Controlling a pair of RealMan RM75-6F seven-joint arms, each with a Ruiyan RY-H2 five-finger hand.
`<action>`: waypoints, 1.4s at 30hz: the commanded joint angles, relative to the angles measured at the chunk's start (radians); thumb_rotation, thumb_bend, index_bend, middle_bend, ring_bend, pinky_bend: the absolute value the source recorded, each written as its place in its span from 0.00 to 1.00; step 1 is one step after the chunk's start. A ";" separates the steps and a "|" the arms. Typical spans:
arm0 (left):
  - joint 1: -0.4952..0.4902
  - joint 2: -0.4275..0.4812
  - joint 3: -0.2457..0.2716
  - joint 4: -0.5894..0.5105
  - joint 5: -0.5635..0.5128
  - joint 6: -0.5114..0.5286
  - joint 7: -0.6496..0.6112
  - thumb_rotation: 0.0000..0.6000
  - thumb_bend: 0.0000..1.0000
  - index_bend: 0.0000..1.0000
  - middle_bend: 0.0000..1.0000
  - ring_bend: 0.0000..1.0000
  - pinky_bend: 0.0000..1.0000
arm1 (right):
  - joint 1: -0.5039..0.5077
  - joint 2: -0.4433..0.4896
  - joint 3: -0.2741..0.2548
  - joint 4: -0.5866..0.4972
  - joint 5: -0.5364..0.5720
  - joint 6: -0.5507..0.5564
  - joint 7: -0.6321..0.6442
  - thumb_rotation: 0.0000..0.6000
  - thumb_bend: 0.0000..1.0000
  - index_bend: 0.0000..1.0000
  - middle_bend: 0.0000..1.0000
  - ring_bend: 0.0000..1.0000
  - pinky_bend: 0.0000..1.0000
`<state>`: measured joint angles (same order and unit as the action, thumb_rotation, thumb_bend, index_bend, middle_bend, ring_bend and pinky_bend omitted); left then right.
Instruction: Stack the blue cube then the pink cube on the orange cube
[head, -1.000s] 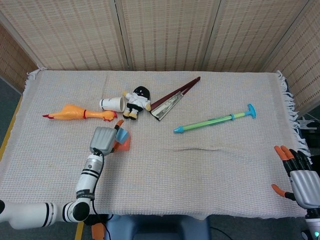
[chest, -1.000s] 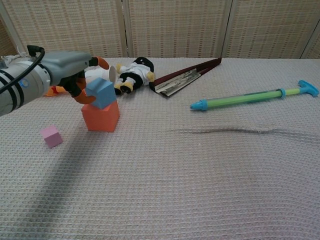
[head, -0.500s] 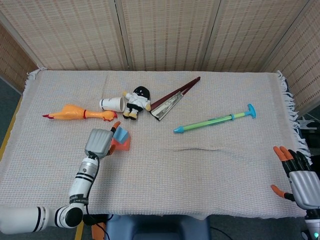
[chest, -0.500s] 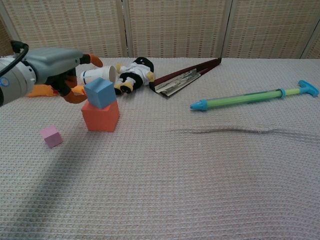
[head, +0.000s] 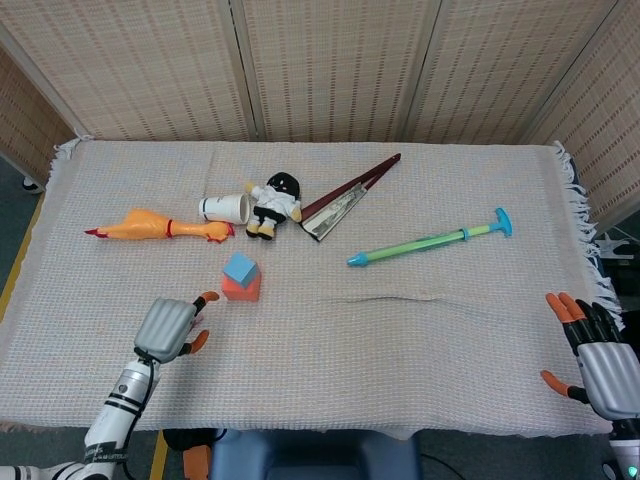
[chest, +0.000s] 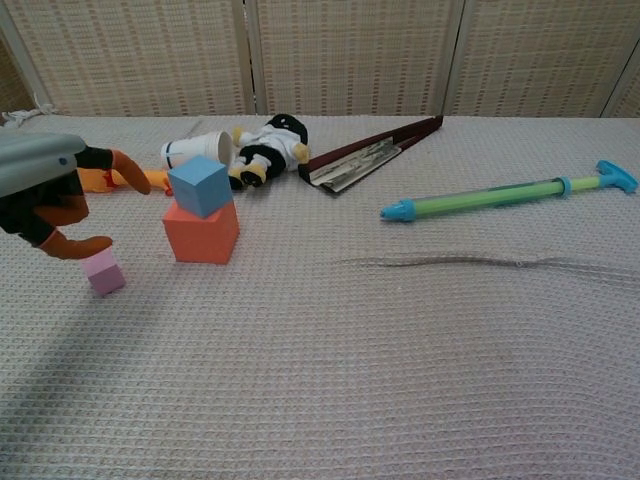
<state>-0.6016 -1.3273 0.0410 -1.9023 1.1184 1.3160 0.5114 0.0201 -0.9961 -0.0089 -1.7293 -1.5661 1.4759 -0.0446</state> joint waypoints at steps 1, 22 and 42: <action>0.058 0.017 0.066 0.044 0.066 -0.007 -0.041 1.00 0.35 0.25 1.00 1.00 1.00 | 0.001 -0.002 -0.001 -0.002 -0.001 -0.002 -0.003 1.00 0.06 0.00 0.00 0.00 0.00; 0.081 -0.143 -0.013 0.378 0.033 -0.120 -0.082 1.00 0.35 0.18 1.00 1.00 1.00 | 0.001 -0.003 -0.002 -0.002 0.005 -0.008 -0.011 1.00 0.06 0.00 0.00 0.00 0.00; 0.074 -0.247 0.002 0.695 0.283 -0.103 -0.078 1.00 0.34 0.30 1.00 1.00 1.00 | 0.000 0.001 -0.002 -0.014 0.019 -0.016 -0.028 1.00 0.06 0.00 0.00 0.00 0.00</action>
<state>-0.5287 -1.5682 0.0439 -1.2169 1.3941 1.2132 0.4428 0.0200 -0.9950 -0.0110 -1.7431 -1.5468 1.4597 -0.0726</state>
